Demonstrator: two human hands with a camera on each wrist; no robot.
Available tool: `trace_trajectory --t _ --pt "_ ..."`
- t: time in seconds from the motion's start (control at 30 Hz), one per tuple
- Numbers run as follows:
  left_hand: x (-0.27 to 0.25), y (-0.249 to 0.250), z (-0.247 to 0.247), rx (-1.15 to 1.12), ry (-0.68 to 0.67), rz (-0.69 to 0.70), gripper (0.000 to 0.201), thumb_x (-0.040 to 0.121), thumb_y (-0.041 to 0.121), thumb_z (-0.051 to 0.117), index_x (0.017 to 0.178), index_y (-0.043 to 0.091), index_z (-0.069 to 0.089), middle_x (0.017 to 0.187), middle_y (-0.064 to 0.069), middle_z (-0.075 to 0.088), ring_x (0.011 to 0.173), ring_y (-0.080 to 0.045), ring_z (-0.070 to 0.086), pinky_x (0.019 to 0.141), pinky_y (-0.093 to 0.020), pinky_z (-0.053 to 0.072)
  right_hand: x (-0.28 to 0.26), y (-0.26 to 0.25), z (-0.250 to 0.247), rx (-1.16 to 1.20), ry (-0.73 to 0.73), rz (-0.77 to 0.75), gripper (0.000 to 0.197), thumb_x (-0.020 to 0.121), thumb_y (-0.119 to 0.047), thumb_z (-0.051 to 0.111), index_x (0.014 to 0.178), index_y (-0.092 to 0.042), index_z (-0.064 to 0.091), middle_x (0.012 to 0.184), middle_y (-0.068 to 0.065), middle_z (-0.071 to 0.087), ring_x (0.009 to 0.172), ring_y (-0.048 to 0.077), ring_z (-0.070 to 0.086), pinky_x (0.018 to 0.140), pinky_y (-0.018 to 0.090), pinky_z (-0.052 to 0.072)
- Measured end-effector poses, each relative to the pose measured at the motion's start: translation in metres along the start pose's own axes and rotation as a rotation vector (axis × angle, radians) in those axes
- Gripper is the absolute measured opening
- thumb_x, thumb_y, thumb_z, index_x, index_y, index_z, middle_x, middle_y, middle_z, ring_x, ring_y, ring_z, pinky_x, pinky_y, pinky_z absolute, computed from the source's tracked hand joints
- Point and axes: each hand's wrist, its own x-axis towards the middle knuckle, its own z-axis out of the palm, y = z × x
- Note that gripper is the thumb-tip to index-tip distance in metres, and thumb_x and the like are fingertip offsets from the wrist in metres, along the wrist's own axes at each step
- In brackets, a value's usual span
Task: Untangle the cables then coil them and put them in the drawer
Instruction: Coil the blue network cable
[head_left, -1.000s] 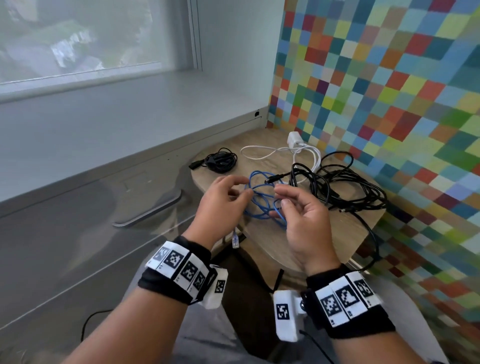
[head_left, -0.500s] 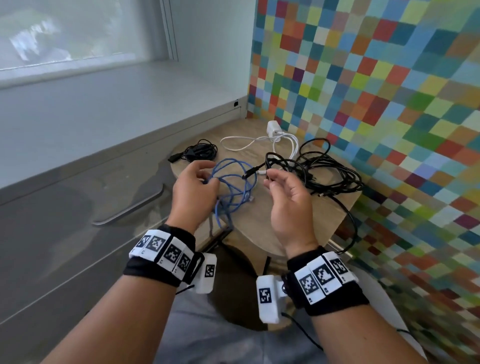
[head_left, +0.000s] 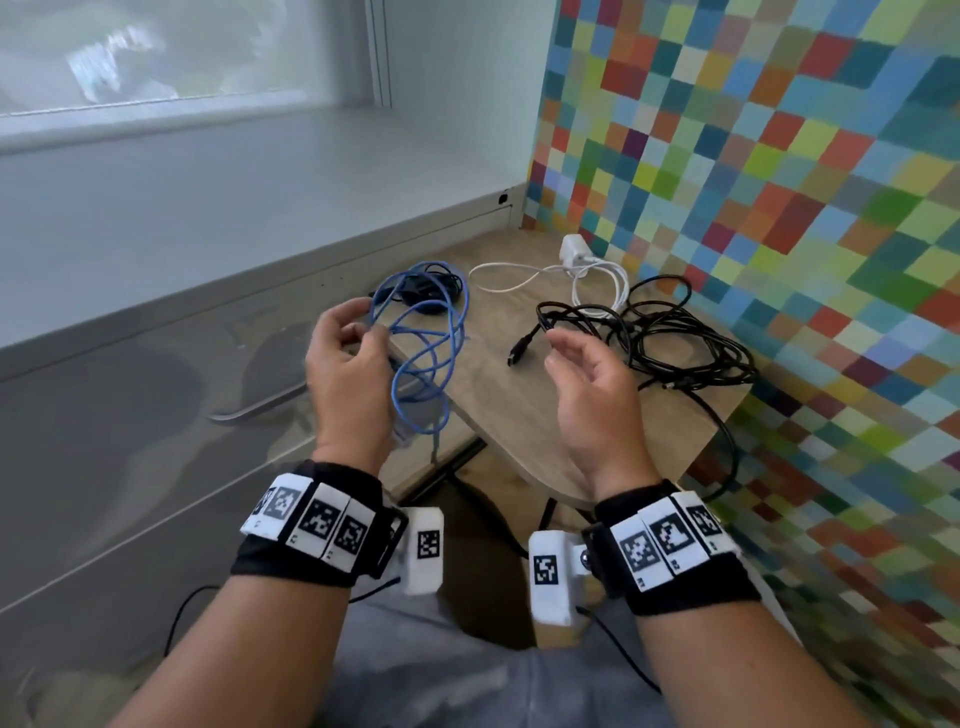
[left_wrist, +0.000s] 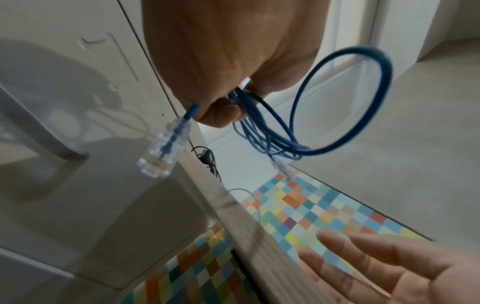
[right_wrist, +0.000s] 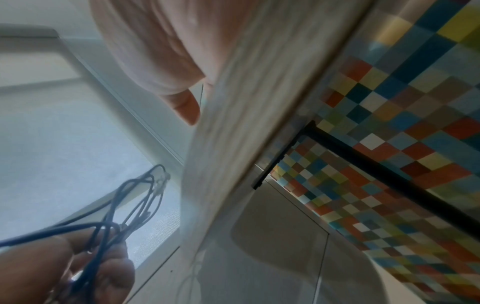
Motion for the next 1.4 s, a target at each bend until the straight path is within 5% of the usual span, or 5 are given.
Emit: trace_trajectory --t 0.37,0.73,0.87,1.17,1.4 --pt "-0.057 0.019 0.024 0.089 -0.362 0.133 0.013 0.096 0.004 0.064 0.101 0.014 0.058 0.101 -0.009 0.064 0.074 -0.020 0.070 0.070 -0.042 0.057 -0.033 -0.013 -0.021 0.189 -0.080 -0.066 0.025 0.098 -0.003 0.066 0.105 -0.024 0.078 0.091 0.008 0.078 0.075 0.024 0.074 0.068 0.039 0.062" --pt "-0.079 0.029 0.012 -0.148 -0.618 -0.051 0.030 0.096 0.028 0.053 0.091 0.014 0.078 0.102 -0.014 0.074 0.092 -0.029 0.065 0.083 -0.038 0.053 -0.049 -0.001 -0.039 0.339 -0.006 0.016 0.027 0.107 -0.005 0.048 0.105 -0.022 0.068 0.107 0.004 0.075 0.085 0.024 0.071 0.081 0.042 0.057" --pt "-0.076 0.025 0.013 -0.128 -0.600 -0.155 0.023 0.100 0.003 0.052 0.113 0.012 0.069 0.102 -0.008 0.073 0.080 -0.024 0.064 0.077 -0.039 0.053 -0.054 -0.002 -0.035 0.438 -0.014 0.003 0.026 0.109 -0.005 0.043 0.106 -0.020 0.064 0.119 0.009 0.072 0.087 0.029 0.072 0.080 0.042 0.056" --pt "-0.079 0.025 0.012 -0.110 -0.650 -0.224 0.013 0.081 0.025 0.073 0.082 0.014 0.067 0.065 -0.007 0.058 0.054 -0.016 0.053 0.056 -0.027 0.047 -0.062 -0.009 -0.032 0.368 0.034 -0.062 0.011 0.103 -0.009 0.059 0.097 -0.019 0.062 0.106 0.010 0.074 0.078 0.030 0.075 0.075 0.040 0.060" --pt "-0.077 0.038 0.017 -0.486 -0.521 -0.423 0.022 0.099 0.027 0.055 0.085 0.010 0.054 0.089 -0.019 0.069 0.068 -0.032 0.067 0.067 -0.038 0.058 -0.059 -0.013 -0.035 0.537 0.153 0.013 0.011 0.110 -0.009 0.044 0.101 -0.011 0.049 0.083 0.012 0.068 0.063 0.025 0.066 0.082 0.050 0.062"
